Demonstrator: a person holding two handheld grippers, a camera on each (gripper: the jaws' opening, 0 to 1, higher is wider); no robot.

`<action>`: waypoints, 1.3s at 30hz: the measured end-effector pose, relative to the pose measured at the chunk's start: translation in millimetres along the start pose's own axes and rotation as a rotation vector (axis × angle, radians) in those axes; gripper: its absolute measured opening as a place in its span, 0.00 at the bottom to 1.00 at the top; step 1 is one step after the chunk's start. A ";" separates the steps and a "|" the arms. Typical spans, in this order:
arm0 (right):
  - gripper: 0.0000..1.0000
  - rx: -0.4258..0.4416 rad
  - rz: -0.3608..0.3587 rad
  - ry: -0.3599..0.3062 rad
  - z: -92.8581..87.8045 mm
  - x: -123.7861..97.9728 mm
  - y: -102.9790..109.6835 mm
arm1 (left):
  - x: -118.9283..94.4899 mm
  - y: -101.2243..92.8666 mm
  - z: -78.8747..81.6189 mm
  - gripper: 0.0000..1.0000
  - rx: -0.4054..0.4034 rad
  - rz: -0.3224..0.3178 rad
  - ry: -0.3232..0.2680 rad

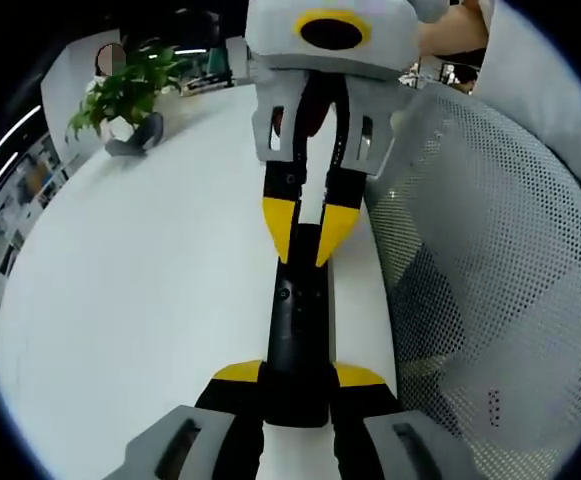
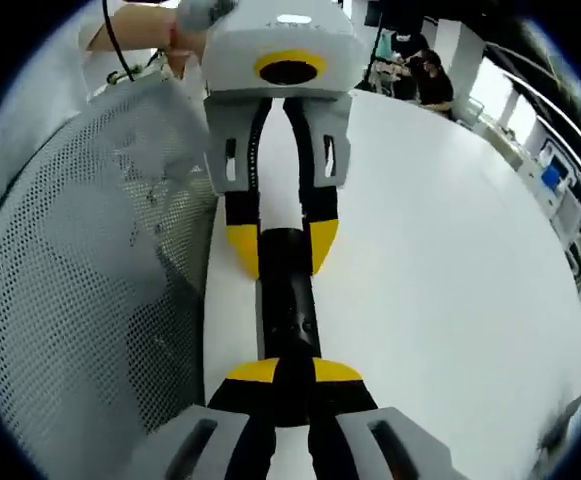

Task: Press the specified remote control buttons in sequence, fully releasing each button before pressing the next.

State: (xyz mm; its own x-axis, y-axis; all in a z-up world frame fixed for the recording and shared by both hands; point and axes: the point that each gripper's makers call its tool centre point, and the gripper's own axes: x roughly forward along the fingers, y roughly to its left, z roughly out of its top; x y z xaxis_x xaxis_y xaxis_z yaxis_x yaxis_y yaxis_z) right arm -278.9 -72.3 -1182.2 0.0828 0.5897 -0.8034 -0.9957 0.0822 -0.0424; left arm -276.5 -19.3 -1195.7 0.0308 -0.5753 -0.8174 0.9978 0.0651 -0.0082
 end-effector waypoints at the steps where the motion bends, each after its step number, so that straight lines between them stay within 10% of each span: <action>1: 0.07 -0.014 -0.001 0.002 -1.2 -0.4 0.7 | 0.0 0.0 0.0 0.24 0.000 0.000 -0.001; 10: 0.06 -0.074 0.024 0.030 4.9 4.2 2.6 | -0.7 -0.5 0.3 0.24 0.000 0.001 -0.004; 18: 0.05 -0.058 0.051 0.271 2.3 8.2 1.7 | -0.8 -0.3 0.6 0.24 0.000 0.001 -0.005; 30: 0.05 0.085 -0.039 -0.063 5.5 3.3 -0.1 | -0.8 0.4 1.3 0.24 -0.018 0.014 -0.016; 39: 0.05 -0.084 -0.003 0.035 8.6 5.5 2.8 | -0.8 0.1 1.0 0.24 -0.016 0.014 -0.018</action>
State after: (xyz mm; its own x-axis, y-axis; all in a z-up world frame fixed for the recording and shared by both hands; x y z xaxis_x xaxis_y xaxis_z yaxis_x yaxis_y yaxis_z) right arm -280.9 -61.9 -1181.7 0.0853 0.5607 -0.8236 -0.9955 0.0147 -0.0931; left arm -276.3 -19.6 -1194.4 0.0461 -0.5887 -0.8070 0.9962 0.0865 -0.0062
